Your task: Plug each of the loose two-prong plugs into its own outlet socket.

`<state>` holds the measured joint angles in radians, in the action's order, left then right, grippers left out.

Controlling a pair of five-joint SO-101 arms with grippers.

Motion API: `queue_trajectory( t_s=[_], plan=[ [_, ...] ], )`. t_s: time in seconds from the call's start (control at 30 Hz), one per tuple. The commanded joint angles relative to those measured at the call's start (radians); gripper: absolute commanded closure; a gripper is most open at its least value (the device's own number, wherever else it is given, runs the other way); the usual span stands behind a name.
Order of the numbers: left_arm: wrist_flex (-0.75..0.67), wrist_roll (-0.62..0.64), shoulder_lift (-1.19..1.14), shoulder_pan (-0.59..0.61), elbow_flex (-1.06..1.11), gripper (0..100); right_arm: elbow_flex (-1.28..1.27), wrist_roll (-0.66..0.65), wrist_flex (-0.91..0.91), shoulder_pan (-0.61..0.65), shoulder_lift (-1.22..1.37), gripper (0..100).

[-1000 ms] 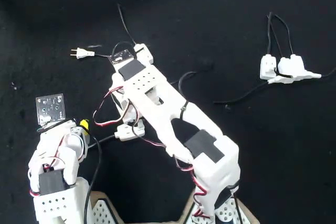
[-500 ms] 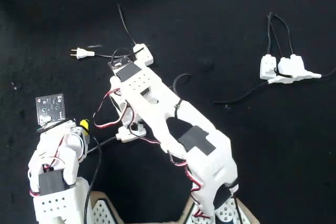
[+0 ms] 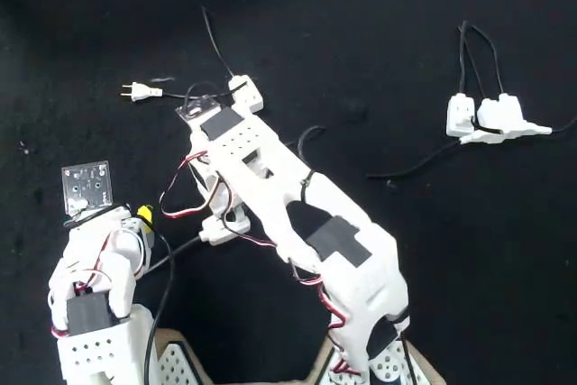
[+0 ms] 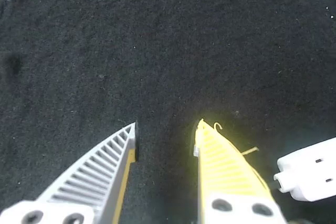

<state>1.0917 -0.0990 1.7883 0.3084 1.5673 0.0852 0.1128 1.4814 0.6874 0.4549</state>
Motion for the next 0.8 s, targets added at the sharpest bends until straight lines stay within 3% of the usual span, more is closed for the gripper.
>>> queue_trajectory(
  t_s=[0.0, 0.37, 0.77],
  plan=[
    [-0.015, 0.006, 0.003, 0.012, -0.062, 81, 0.008, -0.037, -0.048, -0.052, -0.001, 98.8],
    [-0.015, 0.006, 0.003, 0.012, -0.061, 81, 0.062, -0.137, -0.048, -0.152, -0.004, 98.8],
    [-0.017, 0.006, 0.003, 0.012, -0.061, 81, 0.084, -0.224, -0.044, -0.161, -0.002, 98.8]
  ],
)
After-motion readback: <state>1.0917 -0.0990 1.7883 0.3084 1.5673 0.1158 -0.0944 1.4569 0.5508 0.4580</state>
